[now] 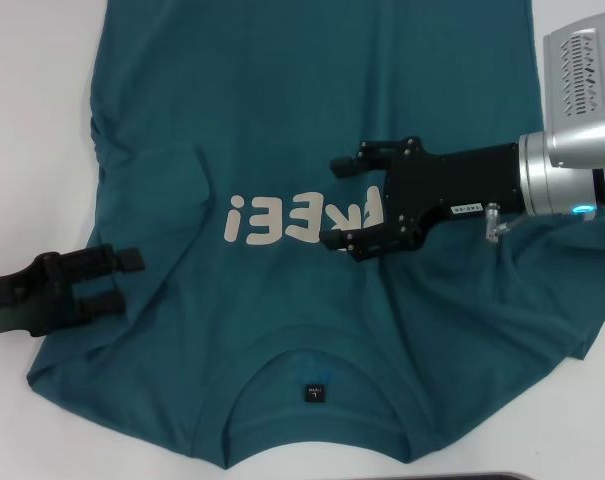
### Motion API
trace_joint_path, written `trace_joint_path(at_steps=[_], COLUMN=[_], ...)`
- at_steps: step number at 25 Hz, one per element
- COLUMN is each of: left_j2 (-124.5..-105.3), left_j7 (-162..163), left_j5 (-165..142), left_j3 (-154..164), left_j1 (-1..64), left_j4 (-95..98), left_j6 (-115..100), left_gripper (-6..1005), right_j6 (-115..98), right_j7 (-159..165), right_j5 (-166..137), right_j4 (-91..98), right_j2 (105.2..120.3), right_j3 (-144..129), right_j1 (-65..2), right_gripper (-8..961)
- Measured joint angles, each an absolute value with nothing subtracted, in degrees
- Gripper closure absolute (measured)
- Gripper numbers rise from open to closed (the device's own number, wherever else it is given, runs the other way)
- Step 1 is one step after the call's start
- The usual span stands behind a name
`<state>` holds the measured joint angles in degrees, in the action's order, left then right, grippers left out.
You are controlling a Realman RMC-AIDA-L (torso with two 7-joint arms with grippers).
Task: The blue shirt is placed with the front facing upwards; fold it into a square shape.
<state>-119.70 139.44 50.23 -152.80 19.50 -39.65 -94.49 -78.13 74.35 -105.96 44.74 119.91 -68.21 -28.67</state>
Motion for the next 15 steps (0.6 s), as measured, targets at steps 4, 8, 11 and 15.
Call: trace_joint_path(at_steps=[4,8,11,15], left_j2=[-119.71,-119.70,-119.52,-119.39], left_j7=[140.20,140.81,141.24,141.45], left_j5=[50.18,49.39,48.99,49.11], left_j3=[-152.89,-152.55,-153.03,-153.08], left_j1=[19.47,19.49,19.19,18.83], left_j4=[-39.61,-39.54,-39.54,-39.54], left_j6=[-94.25,-94.14,-94.14,-94.13], left_gripper=[153,160,160,160], right_j6=[-78.14,-78.13,-78.14,-77.77], right_j7=[74.35,74.35,74.35,74.35], right_j5=[-105.88,-105.88,-105.88,-105.88], right_j4=[44.74,44.74,44.74,44.74], right_j2=[119.89,119.88,119.88,119.88], right_j3=[-68.20,-68.20,-68.21,-68.20], right_j1=[-28.65,-28.65,-28.65,-28.65], right_gripper=[80,80,81,81])
